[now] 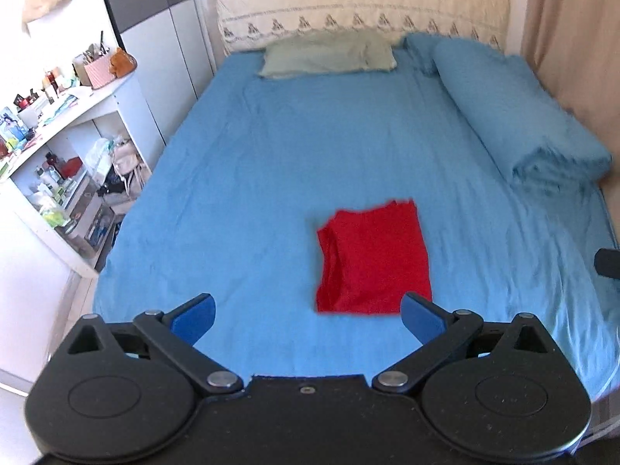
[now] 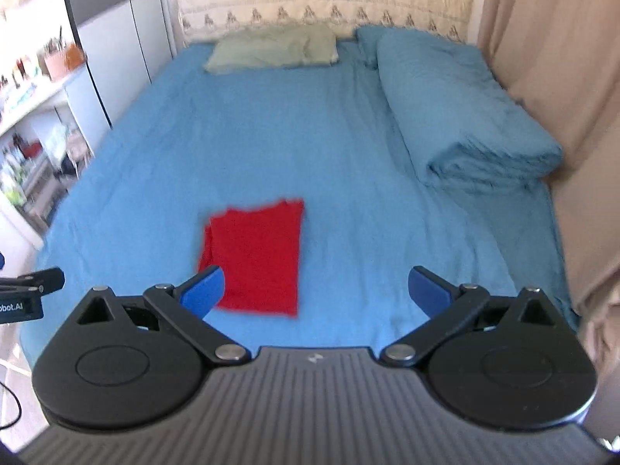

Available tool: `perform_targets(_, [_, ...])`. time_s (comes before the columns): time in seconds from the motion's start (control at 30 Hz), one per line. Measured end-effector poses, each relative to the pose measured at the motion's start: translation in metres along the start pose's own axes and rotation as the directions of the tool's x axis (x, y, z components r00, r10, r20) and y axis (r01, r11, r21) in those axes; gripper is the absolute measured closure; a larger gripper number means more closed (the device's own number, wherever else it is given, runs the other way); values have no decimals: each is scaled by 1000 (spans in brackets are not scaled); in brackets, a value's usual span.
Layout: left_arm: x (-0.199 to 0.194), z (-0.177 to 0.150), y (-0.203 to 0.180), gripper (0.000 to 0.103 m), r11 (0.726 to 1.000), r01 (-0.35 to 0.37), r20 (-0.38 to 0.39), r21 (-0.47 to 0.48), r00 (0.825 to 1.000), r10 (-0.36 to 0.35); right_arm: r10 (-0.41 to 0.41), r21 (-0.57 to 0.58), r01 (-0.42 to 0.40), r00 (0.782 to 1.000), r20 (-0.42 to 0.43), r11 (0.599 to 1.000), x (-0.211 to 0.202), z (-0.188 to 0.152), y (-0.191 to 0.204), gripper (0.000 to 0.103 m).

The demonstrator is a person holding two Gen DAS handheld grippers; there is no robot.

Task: Fold small clothes

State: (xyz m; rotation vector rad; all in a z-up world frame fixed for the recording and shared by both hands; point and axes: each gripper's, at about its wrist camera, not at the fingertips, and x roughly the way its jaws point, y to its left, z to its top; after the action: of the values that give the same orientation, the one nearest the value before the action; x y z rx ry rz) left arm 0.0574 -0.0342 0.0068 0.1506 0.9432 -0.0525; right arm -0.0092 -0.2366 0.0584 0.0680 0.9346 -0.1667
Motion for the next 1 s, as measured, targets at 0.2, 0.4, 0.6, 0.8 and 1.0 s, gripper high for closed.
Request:
perform_targets(0.2, [-13,-27,-14,0,1000,7,-15,22,1000,-7,-8,29,10,997,-77,1000,-9,-41,-1,0])
perform_targets(0.4, [-24,-30,-11,0,1000,15,-2,7,1000,-15,-23,27,25,996,-83,999,-20,-53,1,0])
perform_targets(0.6, [-27,-28,-11,0,1000,5,16,10,1000,-6,-23,32,26,997,-77,999,-22,-52,1,0])
perform_targets(0.8, [-28,-25,-10,0,1000,-3,27,8,1000,3,-25,34,28,997,-74,999,-21,-50,0,0])
perform_targets(1.0, [-28,-22,-10,0,1000,-10,33,12,999,9,-32,41,35,997,-67,999,-21,-47,-1,0])
